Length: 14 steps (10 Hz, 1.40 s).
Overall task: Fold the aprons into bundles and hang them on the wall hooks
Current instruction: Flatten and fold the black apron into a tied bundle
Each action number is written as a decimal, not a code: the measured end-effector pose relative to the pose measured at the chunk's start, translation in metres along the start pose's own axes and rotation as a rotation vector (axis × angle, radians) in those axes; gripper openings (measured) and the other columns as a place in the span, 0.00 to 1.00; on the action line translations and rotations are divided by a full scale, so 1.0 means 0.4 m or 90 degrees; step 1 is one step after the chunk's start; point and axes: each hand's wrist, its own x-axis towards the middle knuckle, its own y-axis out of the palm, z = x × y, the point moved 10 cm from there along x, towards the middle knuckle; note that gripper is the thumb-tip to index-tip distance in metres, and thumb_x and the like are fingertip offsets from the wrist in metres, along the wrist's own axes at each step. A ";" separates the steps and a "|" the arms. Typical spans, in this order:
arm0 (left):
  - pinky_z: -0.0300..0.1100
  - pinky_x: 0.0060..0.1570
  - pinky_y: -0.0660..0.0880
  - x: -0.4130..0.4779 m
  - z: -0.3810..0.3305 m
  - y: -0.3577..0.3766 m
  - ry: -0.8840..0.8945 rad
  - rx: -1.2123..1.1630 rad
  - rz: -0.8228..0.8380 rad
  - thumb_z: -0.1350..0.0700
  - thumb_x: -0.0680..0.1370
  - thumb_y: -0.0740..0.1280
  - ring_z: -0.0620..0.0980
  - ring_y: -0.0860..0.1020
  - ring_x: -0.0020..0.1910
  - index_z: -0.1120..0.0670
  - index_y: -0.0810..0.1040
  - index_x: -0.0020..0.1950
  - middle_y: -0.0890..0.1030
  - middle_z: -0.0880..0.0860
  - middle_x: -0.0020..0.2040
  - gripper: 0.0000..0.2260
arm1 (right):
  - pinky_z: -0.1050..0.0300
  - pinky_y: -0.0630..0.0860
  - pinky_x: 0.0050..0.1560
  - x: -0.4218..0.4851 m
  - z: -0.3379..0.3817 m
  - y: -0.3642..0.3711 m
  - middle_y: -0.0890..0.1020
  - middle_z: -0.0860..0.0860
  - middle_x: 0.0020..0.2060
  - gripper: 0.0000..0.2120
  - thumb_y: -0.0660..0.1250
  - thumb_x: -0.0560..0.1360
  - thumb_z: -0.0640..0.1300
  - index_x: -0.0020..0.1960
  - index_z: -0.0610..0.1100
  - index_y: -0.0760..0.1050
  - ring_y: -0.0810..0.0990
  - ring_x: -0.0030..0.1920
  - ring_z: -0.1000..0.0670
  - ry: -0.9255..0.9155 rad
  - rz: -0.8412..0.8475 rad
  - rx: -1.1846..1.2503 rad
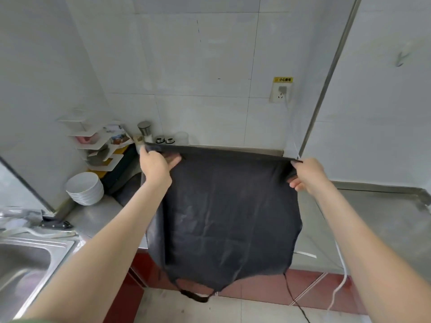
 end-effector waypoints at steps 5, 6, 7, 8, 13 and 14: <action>0.43 0.45 0.77 0.035 0.146 -0.024 -0.254 0.187 0.012 0.59 0.84 0.44 0.57 0.80 0.54 0.68 0.62 0.72 0.76 0.65 0.64 0.21 | 0.60 0.69 0.17 0.005 -0.056 0.038 0.78 0.37 0.30 0.17 0.50 0.84 0.45 0.67 0.39 0.68 0.76 0.21 0.43 -0.020 -0.025 -0.003; 0.39 0.61 0.69 0.047 0.141 -0.012 -0.148 0.663 0.056 0.57 0.84 0.45 0.50 0.68 0.70 0.56 0.50 0.79 0.57 0.52 0.78 0.22 | 0.58 0.73 0.17 0.011 -0.066 0.048 0.79 0.36 0.33 0.18 0.49 0.84 0.46 0.71 0.40 0.64 0.77 0.20 0.44 0.017 -0.025 0.106; 0.34 0.66 0.55 0.039 0.130 0.046 -0.002 0.863 0.074 0.59 0.81 0.56 0.54 0.57 0.76 0.46 0.53 0.79 0.51 0.48 0.79 0.27 | 0.50 0.80 0.26 0.016 -0.074 0.070 0.80 0.34 0.38 0.19 0.48 0.84 0.47 0.72 0.43 0.62 0.81 0.27 0.40 0.035 -0.011 0.214; 0.34 0.59 0.68 0.020 0.200 0.041 -0.222 0.022 0.046 0.59 0.62 0.74 0.65 0.75 0.62 0.62 0.61 0.76 0.71 0.63 0.69 0.44 | 0.45 0.81 0.33 0.027 -0.077 0.077 0.80 0.33 0.43 0.18 0.49 0.84 0.46 0.72 0.44 0.62 0.82 0.35 0.38 0.042 -0.011 0.311; 0.48 0.68 0.62 0.340 0.080 0.096 0.253 0.912 0.149 0.59 0.81 0.56 0.62 0.63 0.71 0.58 0.73 0.67 0.65 0.64 0.71 0.16 | 0.55 0.81 0.38 0.272 -0.038 0.200 0.70 0.36 0.66 0.18 0.50 0.84 0.48 0.73 0.45 0.60 0.75 0.61 0.41 0.069 -0.107 0.495; 0.52 0.64 0.66 0.431 0.077 0.134 0.285 1.030 0.141 0.58 0.81 0.57 0.66 0.65 0.67 0.61 0.75 0.62 0.66 0.65 0.68 0.14 | 0.51 0.80 0.45 0.324 -0.043 0.250 0.72 0.37 0.65 0.18 0.51 0.84 0.47 0.72 0.44 0.62 0.75 0.61 0.42 0.093 -0.111 0.454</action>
